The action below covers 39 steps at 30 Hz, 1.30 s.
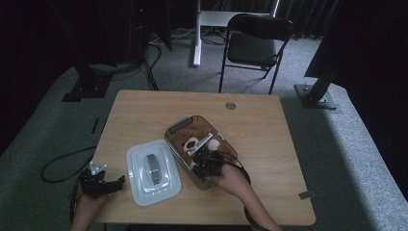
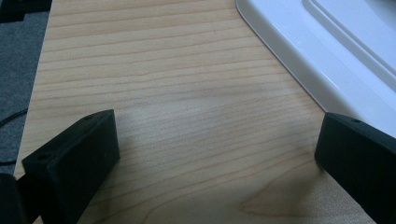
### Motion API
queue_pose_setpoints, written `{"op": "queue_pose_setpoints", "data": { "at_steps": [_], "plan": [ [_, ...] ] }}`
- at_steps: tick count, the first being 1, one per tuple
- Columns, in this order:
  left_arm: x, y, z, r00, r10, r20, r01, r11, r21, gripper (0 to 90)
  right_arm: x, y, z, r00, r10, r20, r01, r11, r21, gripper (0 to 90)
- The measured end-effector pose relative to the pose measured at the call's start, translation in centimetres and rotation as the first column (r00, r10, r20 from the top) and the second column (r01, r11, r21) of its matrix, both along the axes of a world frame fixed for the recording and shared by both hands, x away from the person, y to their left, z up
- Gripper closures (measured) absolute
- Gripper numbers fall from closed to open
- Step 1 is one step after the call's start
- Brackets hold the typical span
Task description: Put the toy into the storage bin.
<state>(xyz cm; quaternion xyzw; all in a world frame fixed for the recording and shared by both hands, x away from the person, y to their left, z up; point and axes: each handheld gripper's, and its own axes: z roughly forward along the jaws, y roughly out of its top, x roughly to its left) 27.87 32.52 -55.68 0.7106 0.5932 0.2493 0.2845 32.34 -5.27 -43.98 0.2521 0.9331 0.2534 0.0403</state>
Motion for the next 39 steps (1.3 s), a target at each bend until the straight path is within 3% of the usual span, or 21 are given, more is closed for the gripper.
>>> {"op": "queue_pose_setpoints", "data": {
  "at_steps": [3, 5, 7, 10, 15, 18, 20, 21, 23, 24, 26, 32, 39],
  "plan": [
    [0.0, 0.0, 0.0, 1.0000, 0.000, 0.000, 0.000, 1.0000, -0.001, 0.5, -0.1, 0.5, -0.3, 1.0000, 0.008, 0.003, -0.007, 0.9995, -0.029, 84.3],
    [0.0, 0.0, 0.0, 1.0000, 0.000, 0.000, 0.000, 1.0000, 0.000, 0.5, -0.1, 0.5, -0.3, 1.0000, 0.004, 0.004, -0.004, 0.9999, -0.016, 83.7],
    [0.0, 0.0, 0.0, 1.0000, 0.001, 0.000, -0.001, 1.0000, -0.001, 0.5, 0.1, -0.1, -0.1, 0.9999, -0.009, -0.009, 0.009, 0.9996, 0.025, 83.0],
    [0.0, 0.0, 0.0, 1.0000, 0.001, 0.000, -0.001, 1.0000, -0.002, 0.5, 0.2, -1.6, 1.1, 0.9992, -0.010, -0.038, 0.015, 0.9906, 0.136, 79.9],
    [0.0, 0.0, 0.0, 1.0000, 0.001, -0.002, -0.001, 1.0000, -0.001, 0.5, -0.2, -3.7, 3.7, 0.9988, -0.042, 0.025, 0.036, 0.9767, 0.211, 79.3],
    [0.0, 0.0, 0.0, 1.0000, 0.001, -0.001, -0.001, 1.0000, -0.001, 0.5, 0.1, -5.6, 5.1, 0.9919, -0.111, 0.063, 0.092, 0.9644, 0.248, 77.2],
    [0.0, 0.0, 0.0, 1.0000, 0.001, -0.002, -0.001, 1.0000, -0.001, 0.5, 0.5, -7.1, 5.7, 0.9778, -0.181, 0.106, 0.152, 0.9598, 0.236, 76.5],
    [0.0, 0.0, 0.0, 1.0000, 0.001, -0.001, -0.001, 1.0000, -0.001, 0.5, 0.7, -7.5, 5.8, 0.9730, -0.202, 0.112, 0.172, 0.9566, 0.236, 76.3],
    [0.0, 0.0, 0.0, 1.0000, 0.001, -0.001, -0.001, 1.0000, -0.001, 0.5, 1.2, -8.3, 5.5, 0.9618, -0.238, 0.135, 0.211, 0.9589, 0.190, 74.5],
    [0.0, 0.0, 0.0, 1.0000, 0.001, 0.000, -0.001, 1.0000, -0.002, 0.5, 1.4, -8.6, 5.4, 0.9572, -0.257, 0.134, 0.230, 0.9545, 0.191, 74.5],
    [0.0, 0.0, 0.0, 1.0000, 0.001, -0.001, -0.001, 1.0000, -0.001, 0.5, 1.9, -8.9, 5.0, 0.9550, -0.272, 0.118, 0.247, 0.9504, 0.189, 75.2],
    [0.0, 0.0, 0.0, 1.0000, 0.000, 0.000, 0.000, 1.0000, 0.000, 0.5, 3.8, -8.4, 3.0, 0.9529, -0.291, 0.086, 0.278, 0.9510, 0.137, 77.5],
    [0.0, 0.0, 0.0, 1.0000, 0.001, -0.001, -0.001, 1.0000, -0.002, 0.5, 4.9, -6.8, 1.1, 0.9598, -0.275, 0.055, 0.274, 0.9612, 0.031, 80.5]
  ]
}}
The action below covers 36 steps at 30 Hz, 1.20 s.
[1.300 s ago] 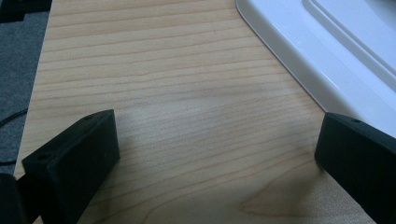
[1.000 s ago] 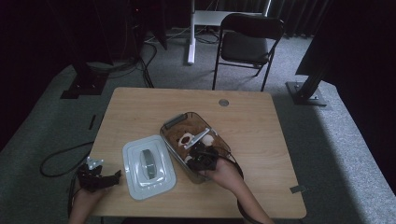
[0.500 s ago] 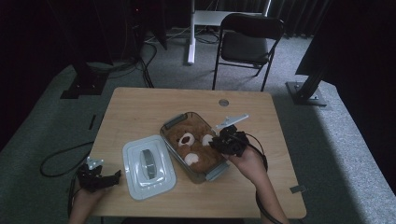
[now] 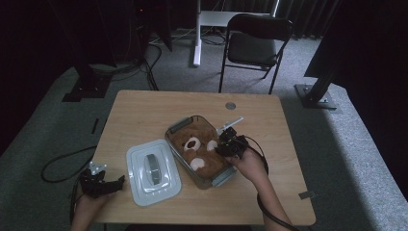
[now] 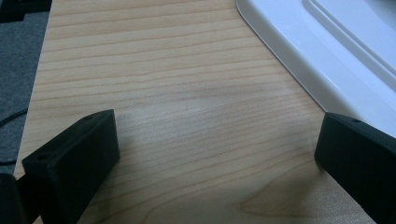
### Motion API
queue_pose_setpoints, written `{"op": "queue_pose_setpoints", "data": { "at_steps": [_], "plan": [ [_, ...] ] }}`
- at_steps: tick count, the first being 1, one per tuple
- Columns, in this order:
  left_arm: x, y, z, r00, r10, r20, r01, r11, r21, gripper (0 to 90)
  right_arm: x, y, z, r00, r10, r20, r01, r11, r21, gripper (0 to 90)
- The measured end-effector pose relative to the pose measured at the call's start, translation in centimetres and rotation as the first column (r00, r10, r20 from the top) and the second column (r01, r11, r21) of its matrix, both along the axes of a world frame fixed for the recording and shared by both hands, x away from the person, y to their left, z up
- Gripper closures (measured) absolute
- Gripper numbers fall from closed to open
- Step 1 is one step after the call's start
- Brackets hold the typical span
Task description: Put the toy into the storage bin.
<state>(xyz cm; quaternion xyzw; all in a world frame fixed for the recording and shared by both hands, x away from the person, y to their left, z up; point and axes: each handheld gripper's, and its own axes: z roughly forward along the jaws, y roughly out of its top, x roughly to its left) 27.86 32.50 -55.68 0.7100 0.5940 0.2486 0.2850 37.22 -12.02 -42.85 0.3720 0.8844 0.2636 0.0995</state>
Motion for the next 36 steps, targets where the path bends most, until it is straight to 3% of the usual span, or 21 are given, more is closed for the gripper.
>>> {"op": "queue_pose_setpoints", "data": {
  "at_steps": [3, 4, 6, 9, 14, 17, 19, 23, 25, 28, 31, 33, 34, 35, 36],
  "plan": [
    [0.0, 0.0, 0.0, 1.0000, 0.000, -0.001, 0.000, 1.0000, 0.001, 0.5, 0.3, 1.4, -0.9, 0.9988, 0.030, -0.040, -0.034, 0.9930, -0.113, 85.7],
    [0.0, 0.0, 0.0, 1.0000, 0.000, -0.001, 0.000, 1.0000, 0.001, 0.5, 0.3, 1.4, -0.9, 0.9988, 0.030, -0.040, -0.034, 0.9930, -0.113, 85.7],
    [0.0, 0.0, 0.0, 1.0000, -0.001, -0.001, 0.001, 1.0000, 0.001, 0.5, 0.4, 2.4, -1.2, 0.9962, 0.061, -0.062, -0.072, 0.9807, -0.182, 86.7],
    [0.0, 0.0, 0.0, 1.0000, 0.000, -0.001, 0.000, 1.0000, 0.001, 0.5, 0.4, 2.7, -1.4, 0.9973, 0.057, -0.047, -0.065, 0.9794, -0.191, 86.6],
    [0.0, 0.0, 0.0, 1.0000, 0.000, -0.001, 0.000, 1.0000, 0.001, 0.5, -0.1, 2.2, -1.1, 0.9992, 0.037, -0.011, -0.039, 0.9878, -0.151, 84.8],
    [0.0, 0.0, 0.0, 1.0000, 0.000, 0.000, 0.000, 1.0000, 0.000, 0.5, -0.5, 1.4, -0.4, 0.9993, 0.033, 0.020, -0.030, 0.9952, -0.093, 81.0],
    [0.0, 0.0, 0.0, 1.0000, 0.000, 0.000, 0.000, 1.0000, 0.001, 0.5, -0.9, 0.3, 0.8, 0.9979, 0.030, 0.057, -0.030, 0.9995, -0.007, 77.3],
    [0.0, 0.0, 0.0, 1.0000, 0.000, 0.000, 0.000, 1.0000, 0.001, 0.5, -1.7, -1.5, 2.4, 0.9925, 0.006, 0.122, -0.019, 0.9947, 0.102, 66.9],
    [0.0, 0.0, 0.0, 1.0000, 0.000, 0.000, 0.000, 1.0000, 0.001, 0.5, -2.1, -2.4, 3.0, 0.9852, -0.004, 0.171, -0.021, 0.9894, 0.143, 60.7],
    [0.0, 0.0, 0.0, 1.0000, 0.000, 0.001, 0.000, 1.0000, 0.001, 0.5, -2.1, -3.4, 3.5, 0.9768, -0.061, 0.205, 0.022, 0.9824, 0.185, 48.6],
    [0.0, 0.0, 0.0, 1.0000, 0.005, 0.001, -0.005, 1.0000, 0.001, 0.5, -1.7, -4.8, 3.7, 0.9756, -0.121, 0.184, 0.070, 0.9631, 0.260, 45.4],
    [0.0, 0.0, 0.0, 1.0000, 0.005, 0.000, -0.005, 1.0000, 0.002, 0.5, -1.5, -5.6, 3.7, 0.9681, -0.174, 0.180, 0.110, 0.9410, 0.320, 37.2],
    [0.0, 0.0, 0.0, 1.0000, 0.004, -0.001, -0.004, 1.0000, 0.002, 0.5, -1.4, -5.9, 3.6, 0.9631, -0.196, 0.184, 0.130, 0.9379, 0.322, 32.9],
    [0.0, 0.0, 0.0, 1.0000, 0.004, 0.000, -0.004, 1.0000, 0.002, 0.5, -1.3, -6.3, 3.4, 0.9531, -0.217, 0.211, 0.147, 0.9418, 0.302, 24.3],
    [0.0, 0.0, 0.0, 1.0000, 0.003, -0.001, -0.003, 1.0000, 0.003, 0.5, -1.3, -6.3, 3.3, 0.9493, -0.226, 0.218, 0.157, 0.9431, 0.293, 21.6]
  ]
}}
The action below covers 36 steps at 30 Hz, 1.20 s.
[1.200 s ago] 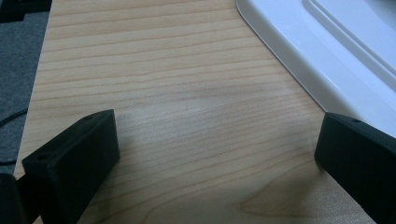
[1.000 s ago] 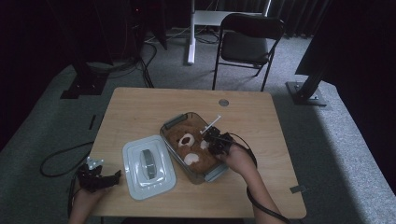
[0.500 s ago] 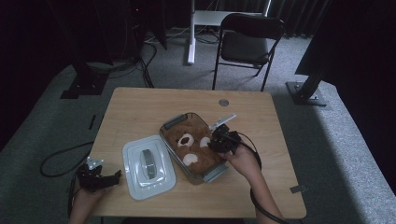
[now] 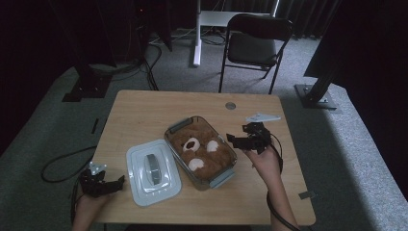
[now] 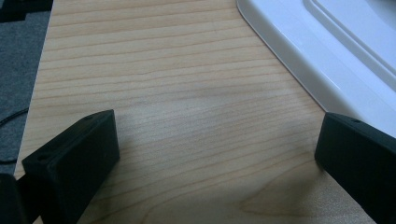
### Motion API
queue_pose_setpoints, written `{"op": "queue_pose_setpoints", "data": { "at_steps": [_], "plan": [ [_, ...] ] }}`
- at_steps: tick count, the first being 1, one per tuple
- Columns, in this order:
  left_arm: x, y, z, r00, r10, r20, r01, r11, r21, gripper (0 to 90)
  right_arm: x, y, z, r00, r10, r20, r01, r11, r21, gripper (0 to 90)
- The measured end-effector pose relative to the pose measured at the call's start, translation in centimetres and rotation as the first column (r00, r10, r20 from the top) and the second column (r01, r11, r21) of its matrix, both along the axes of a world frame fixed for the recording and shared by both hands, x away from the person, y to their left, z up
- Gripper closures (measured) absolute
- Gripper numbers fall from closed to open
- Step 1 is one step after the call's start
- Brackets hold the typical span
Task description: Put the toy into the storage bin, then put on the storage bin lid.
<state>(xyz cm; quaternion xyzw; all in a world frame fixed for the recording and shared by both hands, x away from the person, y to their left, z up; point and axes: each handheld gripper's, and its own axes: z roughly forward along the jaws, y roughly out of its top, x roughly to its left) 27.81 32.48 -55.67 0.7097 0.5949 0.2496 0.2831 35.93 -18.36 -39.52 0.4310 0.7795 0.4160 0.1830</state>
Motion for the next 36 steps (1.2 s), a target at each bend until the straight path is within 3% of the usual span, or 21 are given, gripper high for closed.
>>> {"op": "queue_pose_setpoints", "data": {
  "at_steps": [2, 4, 5, 10, 13, 16, 19, 24, 31, 36],
  "plan": [
    [0.0, 0.0, 0.0, 1.0000, -0.003, 0.001, 0.003, 1.0000, -0.002, 0.5, 0.2, -0.3, -0.4, 0.9998, -0.013, 0.011, 0.014, 0.9997, -0.019, 12.7],
    [0.0, 0.0, 0.0, 1.0000, -0.005, 0.000, 0.005, 1.0000, 0.000, 0.5, 0.4, -0.6, -0.9, 0.9993, -0.036, 0.013, 0.036, 0.9985, -0.042, 12.2],
    [0.0, 0.0, 0.0, 1.0000, -0.007, 0.001, 0.007, 1.0000, -0.002, 0.5, 0.8, -0.9, -1.5, 0.9986, -0.051, -0.011, 0.050, 0.9979, -0.040, 12.2],
    [-0.1, 0.1, 0.0, 0.9998, -0.018, 0.002, 0.018, 0.9998, -0.002, 0.5, 1.3, -2.3, -2.7, 0.9940, -0.099, 0.046, 0.099, 0.9950, 0.012, 12.1],
    [-0.1, 0.1, 0.0, 0.9998, -0.019, 0.001, 0.019, 0.9998, -0.002, 0.5, 1.8, -3.3, -3.8, 0.9871, -0.153, 0.047, 0.153, 0.9881, 0.015, 12.1],
    [-0.1, 0.1, 0.0, 0.9998, -0.020, 0.001, 0.020, 0.9998, -0.002, 0.5, 2.3, -4.2, -5.3, 0.9821, -0.187, 0.026, 0.187, 0.9824, 0.010, 12.2],
    [-0.1, 0.1, 0.0, 0.9998, -0.020, 0.001, 0.020, 0.9998, -0.002, 0.5, 2.7, -4.9, -7.5, 0.9791, -0.201, -0.026, 0.202, 0.9795, 0.000, 12.2],
    [-0.1, 0.1, 0.0, 0.9998, -0.020, 0.001, 0.020, 0.9998, -0.002, 0.5, 2.8, -5.0, -10.1, 0.9771, -0.196, -0.083, 0.194, 0.9804, -0.033, 12.2],
    [-0.1, 0.1, 0.0, 0.9997, -0.025, 0.000, 0.025, 0.9997, -0.002, 0.5, 2.5, -4.5, -11.4, 0.9820, -0.166, -0.089, 0.164, 0.9859, -0.032, 12.2],
    [-0.2, 0.1, 0.0, 0.9983, -0.059, -0.005, 0.059, 0.9983, 0.002, 0.5, 2.3, -3.6, -12.6, 0.9849, -0.129, -0.115, 0.125, 0.9913, -0.041, 12.2]
  ]
}}
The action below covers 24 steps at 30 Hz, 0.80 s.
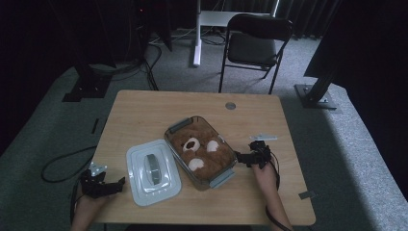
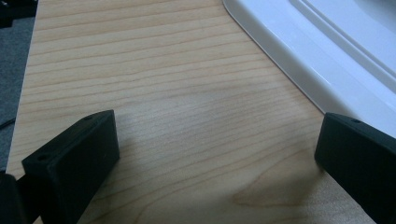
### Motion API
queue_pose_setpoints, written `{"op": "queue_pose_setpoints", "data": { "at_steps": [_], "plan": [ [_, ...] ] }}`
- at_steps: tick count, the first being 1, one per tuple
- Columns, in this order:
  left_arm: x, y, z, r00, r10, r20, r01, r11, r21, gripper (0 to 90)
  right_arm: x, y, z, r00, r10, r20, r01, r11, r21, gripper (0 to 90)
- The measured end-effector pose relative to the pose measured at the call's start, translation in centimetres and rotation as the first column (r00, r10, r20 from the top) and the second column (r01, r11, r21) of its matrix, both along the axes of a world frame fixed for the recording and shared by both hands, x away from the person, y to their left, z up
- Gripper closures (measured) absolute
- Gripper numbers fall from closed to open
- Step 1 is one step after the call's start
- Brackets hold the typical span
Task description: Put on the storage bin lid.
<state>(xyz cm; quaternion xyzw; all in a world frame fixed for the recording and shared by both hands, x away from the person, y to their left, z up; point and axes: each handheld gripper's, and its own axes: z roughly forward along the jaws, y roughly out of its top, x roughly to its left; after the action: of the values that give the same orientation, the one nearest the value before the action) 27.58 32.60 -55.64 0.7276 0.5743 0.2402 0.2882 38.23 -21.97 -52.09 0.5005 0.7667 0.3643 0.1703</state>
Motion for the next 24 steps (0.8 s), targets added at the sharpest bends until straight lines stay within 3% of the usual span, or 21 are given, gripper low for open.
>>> {"op": "queue_pose_setpoints", "data": {
  "at_steps": [5, 8, 9, 11, 12, 13, 24],
  "plan": [
    [0.1, -0.3, 0.4, 0.9986, 0.010, -0.052, -0.010, 0.9999, 0.010, 0.5, -0.1, 0.5, -0.8, 0.9997, 0.019, -0.016, -0.019, 0.9998, 0.007, 12.2],
    [0.0, -0.5, 1.0, 0.9971, 0.018, -0.074, -0.020, 0.9996, -0.019, 2.4, -0.4, 1.0, -1.3, 0.9982, 0.053, -0.028, -0.053, 0.9985, 0.015, 12.2],
    [-0.1, -0.5, 1.2, 0.9972, 0.018, -0.072, -0.020, 0.9994, -0.027, 2.5, -0.5, 1.2, -1.4, 0.9975, 0.064, -0.031, -0.063, 0.9978, 0.017, 12.2],
    [-0.3, -0.8, 2.1, 0.9979, 0.009, -0.064, -0.015, 0.9964, -0.083, 2.5, -0.7, 1.5, -1.5, 0.9957, 0.085, -0.037, -0.085, 0.9961, 0.023, 12.2],
    [-0.4, -0.9, 2.4, 0.9977, 0.000, -0.068, -0.009, 0.9911, -0.132, 2.5, -0.8, 1.7, -1.5, 0.9951, 0.092, -0.037, -0.091, 0.9955, 0.024, 12.2],
    [-0.5, -1.2, 2.8, 0.9978, -0.007, -0.066, -0.003, 0.9886, -0.151, 2.5, -0.9, 1.9, -1.6, 0.9943, 0.100, -0.038, -0.099, 0.9947, 0.027, 13.2],
    [-0.5, -5.5, 5.2, 0.9986, -0.053, -0.010, 0.051, 0.9870, -0.153, 2.4, -2.2, 2.5, -2.3, 0.9876, 0.152, -0.039, -0.149, 0.9853, 0.084, 13.2]
  ]
}}
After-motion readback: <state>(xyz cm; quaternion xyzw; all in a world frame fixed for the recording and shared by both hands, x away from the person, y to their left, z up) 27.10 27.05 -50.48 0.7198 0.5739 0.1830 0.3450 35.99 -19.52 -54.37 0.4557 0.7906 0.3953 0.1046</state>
